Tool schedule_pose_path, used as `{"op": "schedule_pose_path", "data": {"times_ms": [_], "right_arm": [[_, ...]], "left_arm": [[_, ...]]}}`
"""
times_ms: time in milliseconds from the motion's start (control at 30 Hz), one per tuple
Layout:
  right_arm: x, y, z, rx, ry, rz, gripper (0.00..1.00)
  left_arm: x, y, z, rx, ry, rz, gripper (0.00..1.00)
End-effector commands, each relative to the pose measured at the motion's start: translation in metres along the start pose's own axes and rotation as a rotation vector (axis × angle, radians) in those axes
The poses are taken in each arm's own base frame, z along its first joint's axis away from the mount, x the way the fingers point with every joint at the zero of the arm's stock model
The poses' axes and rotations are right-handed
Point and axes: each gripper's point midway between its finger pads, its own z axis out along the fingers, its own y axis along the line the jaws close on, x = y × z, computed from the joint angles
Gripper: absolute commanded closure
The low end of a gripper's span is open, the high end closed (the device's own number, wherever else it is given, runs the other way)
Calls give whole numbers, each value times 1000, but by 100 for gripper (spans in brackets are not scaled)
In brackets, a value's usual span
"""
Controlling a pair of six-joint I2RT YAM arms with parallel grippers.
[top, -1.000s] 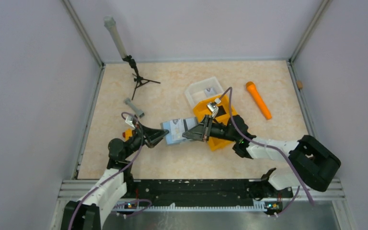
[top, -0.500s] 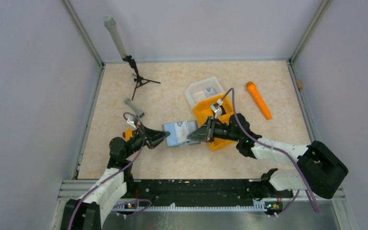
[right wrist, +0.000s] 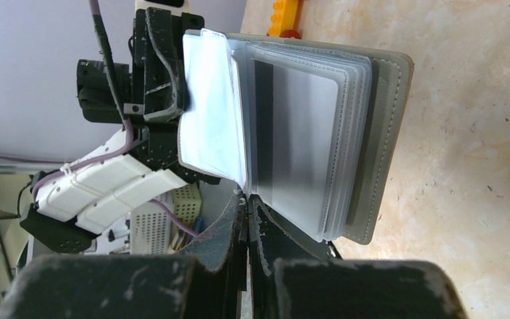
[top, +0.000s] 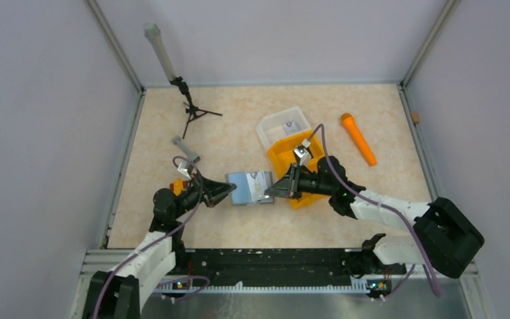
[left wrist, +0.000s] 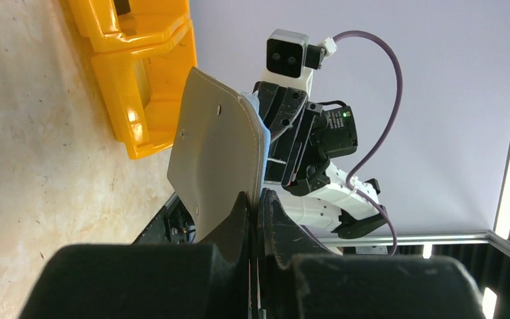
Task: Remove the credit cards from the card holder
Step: Remove the credit card from the card holder, then place the credit card in the storage box.
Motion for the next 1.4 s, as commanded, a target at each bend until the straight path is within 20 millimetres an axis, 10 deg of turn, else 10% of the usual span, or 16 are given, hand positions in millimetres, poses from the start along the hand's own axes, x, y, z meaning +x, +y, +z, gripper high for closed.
{"op": "schedule_pose_path", "data": {"times_ms": [0, 267, 700, 1100, 1367], "right_arm": [[-14, 18, 0, -47, -31, -52, 100], [-17, 38, 6, -169, -17, -36, 100], [-16, 12, 8, -21, -19, -73, 100], [-55, -2, -36, 384, -23, -411, 100], [-116, 2, -55, 504, -82, -583, 100]], "left_arm": [[6, -1, -3, 34, 22, 59, 100], [7, -5, 1, 34, 70, 74, 44], [0, 55, -10, -318, 52, 181, 31], [-14, 45, -21, -471, 19, 349, 20], [-60, 12, 6, -471, -72, 477, 2]]}}
